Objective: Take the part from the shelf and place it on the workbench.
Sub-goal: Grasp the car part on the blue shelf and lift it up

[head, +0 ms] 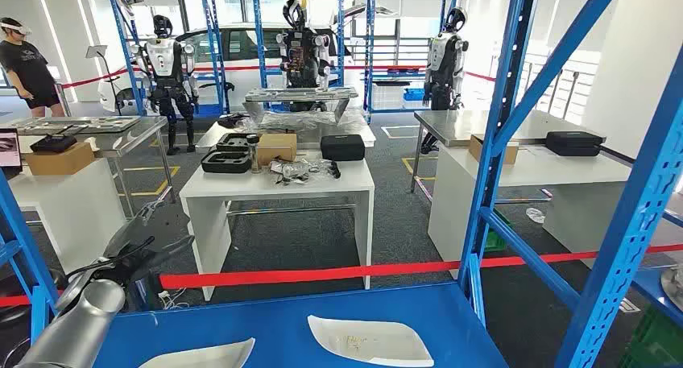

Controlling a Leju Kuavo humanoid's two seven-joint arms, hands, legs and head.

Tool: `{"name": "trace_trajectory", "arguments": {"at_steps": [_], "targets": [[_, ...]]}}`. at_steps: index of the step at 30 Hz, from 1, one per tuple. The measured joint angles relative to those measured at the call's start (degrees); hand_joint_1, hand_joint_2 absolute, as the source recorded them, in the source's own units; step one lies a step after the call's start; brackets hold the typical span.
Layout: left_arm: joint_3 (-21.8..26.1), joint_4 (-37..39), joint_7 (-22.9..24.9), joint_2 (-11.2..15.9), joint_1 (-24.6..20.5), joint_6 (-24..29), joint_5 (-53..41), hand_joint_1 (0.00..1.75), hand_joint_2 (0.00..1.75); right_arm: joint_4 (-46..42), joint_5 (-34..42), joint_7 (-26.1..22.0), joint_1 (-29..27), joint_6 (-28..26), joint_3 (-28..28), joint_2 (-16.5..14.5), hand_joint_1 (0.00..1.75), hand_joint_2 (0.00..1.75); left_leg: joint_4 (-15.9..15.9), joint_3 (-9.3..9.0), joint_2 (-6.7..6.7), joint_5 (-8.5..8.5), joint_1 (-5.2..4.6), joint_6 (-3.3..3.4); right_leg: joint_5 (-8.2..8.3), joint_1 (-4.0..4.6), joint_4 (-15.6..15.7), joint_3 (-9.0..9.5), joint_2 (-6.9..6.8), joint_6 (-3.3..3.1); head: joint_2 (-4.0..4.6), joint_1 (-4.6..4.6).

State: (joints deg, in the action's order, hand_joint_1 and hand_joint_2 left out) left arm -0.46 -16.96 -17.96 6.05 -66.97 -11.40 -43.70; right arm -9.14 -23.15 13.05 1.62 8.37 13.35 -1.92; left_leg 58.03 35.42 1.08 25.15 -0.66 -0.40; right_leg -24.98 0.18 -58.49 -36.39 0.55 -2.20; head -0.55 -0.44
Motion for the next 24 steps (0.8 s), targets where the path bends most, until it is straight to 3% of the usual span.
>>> {"name": "trace_trajectory", "arguments": {"at_steps": [6, 18, 24], "targets": [[0.00, 0.00, -1.25, 0.09, 0.25, -2.00, 2.70, 0.00, 1.75, 0.00, 0.00, 0.00, 0.05, -0.15, 0.06, 0.00, 0.00, 0.00, 0.02, 0.00, 0.01, 0.09, -0.09, 0.14, -0.10, -0.15, 0.04, 0.02, -0.03, 0.60, 0.00, 0.00], [-0.29, -2.99, -15.64, 1.75, 3.79, -27.44, 16.85, 0.00, 1.75, 0.00, 0.54, 0.00, -0.01, -0.46, 1.38, 0.00, 0.00, 0.00, -0.01, -0.12, -0.09, 0.11, -0.03, 0.13, -0.21, -0.21, -0.09, -0.02, -0.03, 0.72, 0.00, 0.00], [-4.64, -5.72, -17.77, 3.56, 5.49, -33.26, 21.42, 0.00, 1.75, 0.00, 0.59, 0.00, -0.01, -0.88, 2.04, 0.00, 0.00, 0.00, -0.01, -0.11, -0.08, 0.10, 0.02, 0.11, -0.22, -0.17, -0.14, -0.03, -0.04, 0.72, 0.00, 0.00]]}}
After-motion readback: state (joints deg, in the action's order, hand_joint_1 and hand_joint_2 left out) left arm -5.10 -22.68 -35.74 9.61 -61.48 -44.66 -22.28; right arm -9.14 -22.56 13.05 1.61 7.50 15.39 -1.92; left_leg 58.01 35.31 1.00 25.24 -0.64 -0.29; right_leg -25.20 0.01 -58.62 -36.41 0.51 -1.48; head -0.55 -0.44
